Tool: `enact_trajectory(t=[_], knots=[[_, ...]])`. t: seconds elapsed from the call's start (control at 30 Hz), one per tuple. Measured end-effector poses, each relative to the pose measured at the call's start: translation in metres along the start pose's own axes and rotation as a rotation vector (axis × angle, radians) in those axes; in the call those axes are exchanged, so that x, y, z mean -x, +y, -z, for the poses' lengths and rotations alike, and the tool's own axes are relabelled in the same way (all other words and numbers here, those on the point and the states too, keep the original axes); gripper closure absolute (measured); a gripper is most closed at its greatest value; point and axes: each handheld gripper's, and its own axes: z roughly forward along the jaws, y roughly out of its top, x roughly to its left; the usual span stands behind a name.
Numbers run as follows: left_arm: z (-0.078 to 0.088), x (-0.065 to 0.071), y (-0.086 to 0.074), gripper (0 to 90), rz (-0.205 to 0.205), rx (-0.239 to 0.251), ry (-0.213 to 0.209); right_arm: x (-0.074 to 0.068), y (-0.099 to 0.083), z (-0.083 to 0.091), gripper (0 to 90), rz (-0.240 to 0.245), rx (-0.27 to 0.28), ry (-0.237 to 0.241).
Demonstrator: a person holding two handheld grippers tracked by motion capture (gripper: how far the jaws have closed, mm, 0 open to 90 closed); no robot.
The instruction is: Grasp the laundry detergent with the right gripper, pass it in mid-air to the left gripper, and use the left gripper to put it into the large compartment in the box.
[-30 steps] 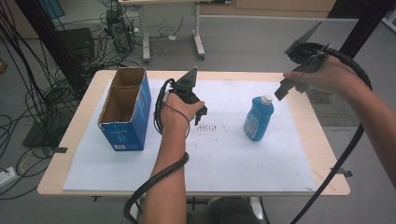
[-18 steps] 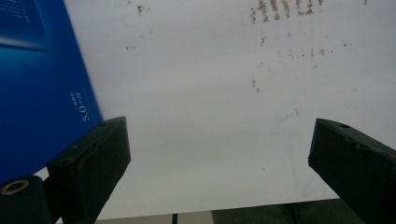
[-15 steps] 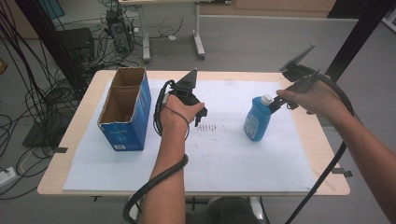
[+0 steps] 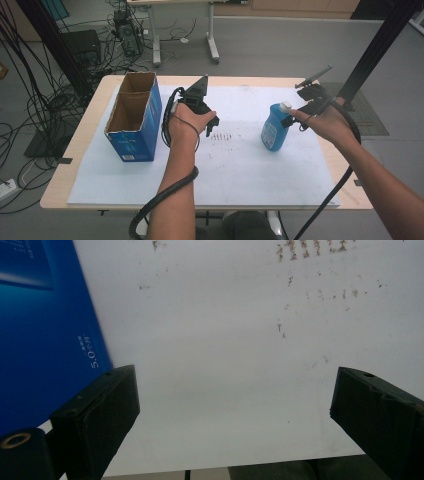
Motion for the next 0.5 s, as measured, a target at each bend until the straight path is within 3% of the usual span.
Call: enact_trajectory(t=[0.27, 0.5], knots=[[-0.001, 0.000, 0.000, 6.1, -0.006, -0.003, 0.005, 0.000, -0.013, -0.017, 3.8, 0.007, 0.109, -0.021], [-0.003, -0.002, -0.001, 6.0, 0.000, -0.007, 0.011, -0.003, -0.023, -0.032, 3.5, 0.010, 0.170, -0.040]])
